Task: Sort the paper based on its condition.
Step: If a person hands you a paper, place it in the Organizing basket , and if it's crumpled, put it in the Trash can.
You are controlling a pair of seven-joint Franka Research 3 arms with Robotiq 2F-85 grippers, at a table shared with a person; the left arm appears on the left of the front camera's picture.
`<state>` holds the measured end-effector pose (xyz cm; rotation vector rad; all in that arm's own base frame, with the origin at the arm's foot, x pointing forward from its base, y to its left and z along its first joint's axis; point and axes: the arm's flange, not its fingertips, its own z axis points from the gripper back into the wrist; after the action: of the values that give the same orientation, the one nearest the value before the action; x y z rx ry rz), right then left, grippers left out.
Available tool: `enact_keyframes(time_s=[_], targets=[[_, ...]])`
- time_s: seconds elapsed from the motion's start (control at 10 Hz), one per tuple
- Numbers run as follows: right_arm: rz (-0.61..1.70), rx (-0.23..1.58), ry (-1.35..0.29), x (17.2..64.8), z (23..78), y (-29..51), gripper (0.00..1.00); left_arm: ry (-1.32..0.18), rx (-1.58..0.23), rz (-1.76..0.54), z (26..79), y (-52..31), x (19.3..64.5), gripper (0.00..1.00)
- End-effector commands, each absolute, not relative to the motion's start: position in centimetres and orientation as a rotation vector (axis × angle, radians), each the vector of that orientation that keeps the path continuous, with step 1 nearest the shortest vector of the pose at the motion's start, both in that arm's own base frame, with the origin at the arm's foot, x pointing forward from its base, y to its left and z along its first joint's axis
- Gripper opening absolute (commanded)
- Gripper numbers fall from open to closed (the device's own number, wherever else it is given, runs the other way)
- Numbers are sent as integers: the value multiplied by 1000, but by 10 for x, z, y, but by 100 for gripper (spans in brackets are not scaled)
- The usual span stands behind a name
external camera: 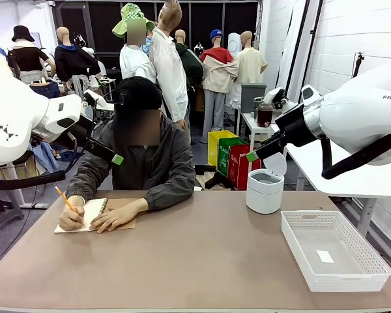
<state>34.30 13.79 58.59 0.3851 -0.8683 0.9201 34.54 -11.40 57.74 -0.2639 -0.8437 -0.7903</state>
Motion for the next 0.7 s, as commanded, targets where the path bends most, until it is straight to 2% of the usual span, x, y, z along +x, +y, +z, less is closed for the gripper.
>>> enact_keyframes(time_s=[0.0, 0.6], targets=[[922, 394, -863, 343, 586, 137, 100, -836, -268, -791, 579, -113, 345, 100], [922, 394, -863, 343, 586, 137, 100, -836, -268, -791, 579, -113, 345, 100]])
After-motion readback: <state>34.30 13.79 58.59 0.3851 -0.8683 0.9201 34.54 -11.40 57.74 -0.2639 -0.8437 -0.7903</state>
